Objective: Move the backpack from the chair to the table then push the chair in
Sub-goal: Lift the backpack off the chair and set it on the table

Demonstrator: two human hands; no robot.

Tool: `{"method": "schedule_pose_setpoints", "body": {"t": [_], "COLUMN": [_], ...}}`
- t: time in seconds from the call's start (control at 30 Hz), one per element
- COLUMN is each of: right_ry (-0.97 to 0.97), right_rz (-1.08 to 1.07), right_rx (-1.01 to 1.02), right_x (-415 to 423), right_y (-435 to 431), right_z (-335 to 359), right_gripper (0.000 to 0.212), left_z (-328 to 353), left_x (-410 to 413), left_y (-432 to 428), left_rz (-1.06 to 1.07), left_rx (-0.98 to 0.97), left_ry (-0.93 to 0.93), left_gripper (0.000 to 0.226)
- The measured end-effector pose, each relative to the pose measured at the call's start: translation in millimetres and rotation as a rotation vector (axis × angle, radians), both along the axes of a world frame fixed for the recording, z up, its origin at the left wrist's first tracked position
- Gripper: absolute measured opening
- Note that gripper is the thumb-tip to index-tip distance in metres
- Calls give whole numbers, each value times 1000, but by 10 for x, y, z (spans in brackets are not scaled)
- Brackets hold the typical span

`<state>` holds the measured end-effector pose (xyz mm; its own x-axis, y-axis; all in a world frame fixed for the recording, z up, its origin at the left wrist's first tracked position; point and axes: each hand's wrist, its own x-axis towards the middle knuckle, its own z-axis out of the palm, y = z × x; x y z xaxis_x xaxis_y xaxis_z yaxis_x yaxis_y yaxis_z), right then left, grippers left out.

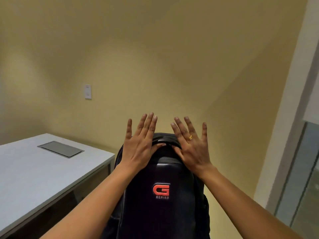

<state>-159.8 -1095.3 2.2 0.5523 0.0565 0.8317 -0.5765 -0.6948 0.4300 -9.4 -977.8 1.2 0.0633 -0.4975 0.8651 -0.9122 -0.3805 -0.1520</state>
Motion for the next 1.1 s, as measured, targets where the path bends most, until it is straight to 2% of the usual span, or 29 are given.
{"method": "schedule_pose_setpoints", "body": {"t": [0.23, 0.6, 0.9, 1.1], "right_ry": [11, -34, -75, -110], "right_rz": [226, 379, 528, 675], "right_rx": [26, 31, 80, 96], "right_x": [1064, 2978, 4679, 5776], "right_y": [-769, -1683, -1839, -1734], "right_z": [63, 144, 552, 719], "right_gripper": [74, 72, 66, 63], "left_z": [2, 137, 616, 818], "left_x": [771, 2363, 3781, 4609], "left_y": [-477, -1229, -1291, -1166], "left_rz": [237, 439, 586, 650], "left_rx": [-4, -24, -25, -9], "left_ry": [21, 21, -21, 126], "left_gripper": [75, 76, 73, 79]}}
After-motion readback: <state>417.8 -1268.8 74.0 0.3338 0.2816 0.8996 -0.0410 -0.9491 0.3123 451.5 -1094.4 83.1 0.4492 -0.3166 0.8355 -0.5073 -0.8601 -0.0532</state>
